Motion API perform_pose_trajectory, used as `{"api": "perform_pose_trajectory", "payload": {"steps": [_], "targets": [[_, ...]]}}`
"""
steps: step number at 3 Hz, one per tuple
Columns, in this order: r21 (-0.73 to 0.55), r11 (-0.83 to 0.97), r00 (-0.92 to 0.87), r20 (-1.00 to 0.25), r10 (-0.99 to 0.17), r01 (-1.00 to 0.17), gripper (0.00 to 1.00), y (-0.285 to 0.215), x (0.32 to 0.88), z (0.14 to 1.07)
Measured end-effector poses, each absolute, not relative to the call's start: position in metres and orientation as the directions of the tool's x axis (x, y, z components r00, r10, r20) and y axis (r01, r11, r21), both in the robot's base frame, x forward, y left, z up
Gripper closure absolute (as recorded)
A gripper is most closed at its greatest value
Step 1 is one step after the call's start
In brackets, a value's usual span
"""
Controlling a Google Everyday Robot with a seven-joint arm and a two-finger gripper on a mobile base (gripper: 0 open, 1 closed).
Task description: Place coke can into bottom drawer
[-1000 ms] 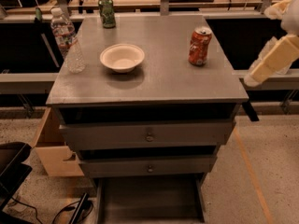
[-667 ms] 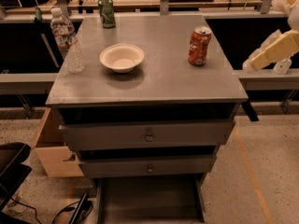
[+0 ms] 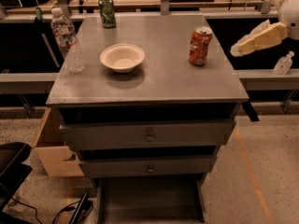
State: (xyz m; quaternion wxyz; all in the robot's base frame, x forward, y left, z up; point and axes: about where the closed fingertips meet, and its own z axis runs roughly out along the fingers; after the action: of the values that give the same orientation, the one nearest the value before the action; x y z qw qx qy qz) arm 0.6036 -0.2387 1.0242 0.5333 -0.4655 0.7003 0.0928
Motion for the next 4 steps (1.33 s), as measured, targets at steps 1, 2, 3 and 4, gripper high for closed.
{"api": "perform_pose_trajectory", "payload": {"steps": [1, 2, 3, 4], "targets": [[-0.358, 0.562, 0.001, -0.843, -0.537, -0.746, 0.00, -0.233, 0.604, 1.019], [-0.297, 0.599, 0.014, -0.903, -0.430, -0.744, 0.00, -0.218, 0.626, 0.999], [-0.231, 0.640, 0.048, -0.956, -0.289, -0.733, 0.00, -0.196, 0.667, 0.983], [-0.224, 0.664, 0.075, -0.966, -0.245, -0.713, 0.00, -0.188, 0.694, 0.977]]}}
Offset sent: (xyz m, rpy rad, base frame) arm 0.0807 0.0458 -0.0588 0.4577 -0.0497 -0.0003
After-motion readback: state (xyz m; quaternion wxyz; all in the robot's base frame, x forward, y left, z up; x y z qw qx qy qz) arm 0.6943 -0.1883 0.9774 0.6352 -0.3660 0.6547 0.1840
